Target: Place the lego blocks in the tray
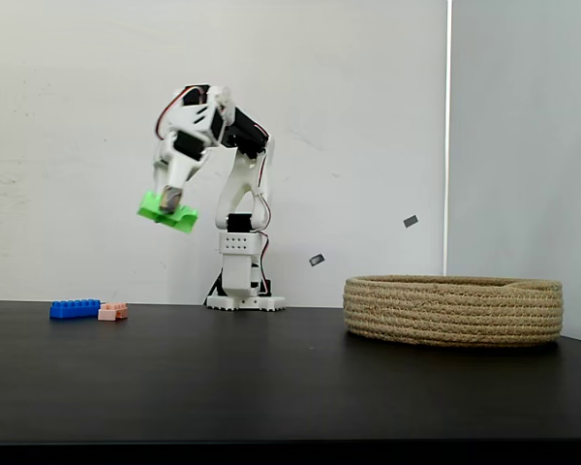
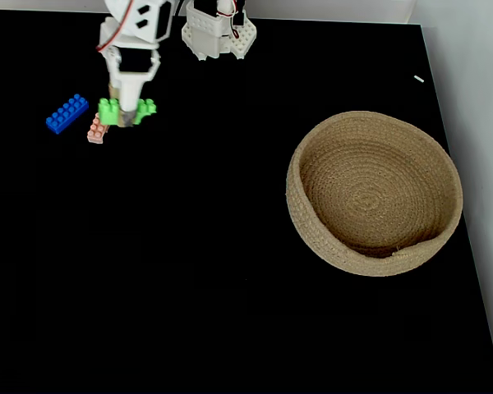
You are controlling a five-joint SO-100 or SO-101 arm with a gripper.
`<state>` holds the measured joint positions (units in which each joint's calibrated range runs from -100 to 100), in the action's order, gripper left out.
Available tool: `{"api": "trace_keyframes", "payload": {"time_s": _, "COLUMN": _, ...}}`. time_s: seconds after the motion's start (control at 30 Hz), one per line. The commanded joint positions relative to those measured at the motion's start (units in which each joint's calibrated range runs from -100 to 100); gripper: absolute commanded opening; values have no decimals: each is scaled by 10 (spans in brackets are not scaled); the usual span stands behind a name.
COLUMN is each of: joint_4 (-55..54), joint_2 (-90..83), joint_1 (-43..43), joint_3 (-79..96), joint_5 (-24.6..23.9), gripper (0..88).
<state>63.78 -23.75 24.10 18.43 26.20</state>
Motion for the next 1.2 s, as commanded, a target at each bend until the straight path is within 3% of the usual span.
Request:
{"api": "trace_keyframes", "payload": {"time_s": 0.0, "joint_4": -65, "joint_2": -25, "joint_1": -152, "joint_3": -64, "joint_5": 10, "gripper": 0}}
{"api": "trace_keyframes", "payload": {"time_s": 0.37, "joint_4": -326, "joint_2": 14, "joint_1": -356, "joint_3": 24, "joint_5": 55, "gripper": 0}}
{"api": "trace_keyframes", "payload": {"time_s": 0.77, "joint_4": -338, "joint_2": 95, "joint_1": -426, "joint_3": 36, "joint_5": 38, "gripper": 10}}
{"api": "trace_keyframes", "payload": {"time_s": 0.8, "joint_4": -331, "joint_2": 99, "joint_1": -430, "joint_3": 35, "joint_5": 38, "gripper": 38}}
{"api": "trace_keyframes", "payload": {"time_s": 0.9, "joint_4": -301, "joint_2": 115, "joint_1": -441, "joint_3": 15, "joint_5": 33, "gripper": 226}}
{"api": "trace_keyframes", "payload": {"time_s": 1.07, "joint_4": -263, "joint_2": 131, "joint_1": -453, "joint_3": -23, "joint_5": 24, "gripper": 319}}
{"api": "trace_keyframes", "payload": {"time_s": 1.17, "joint_4": -258, "joint_2": 133, "joint_1": -454, "joint_3": -36, "joint_5": 20, "gripper": 320}}
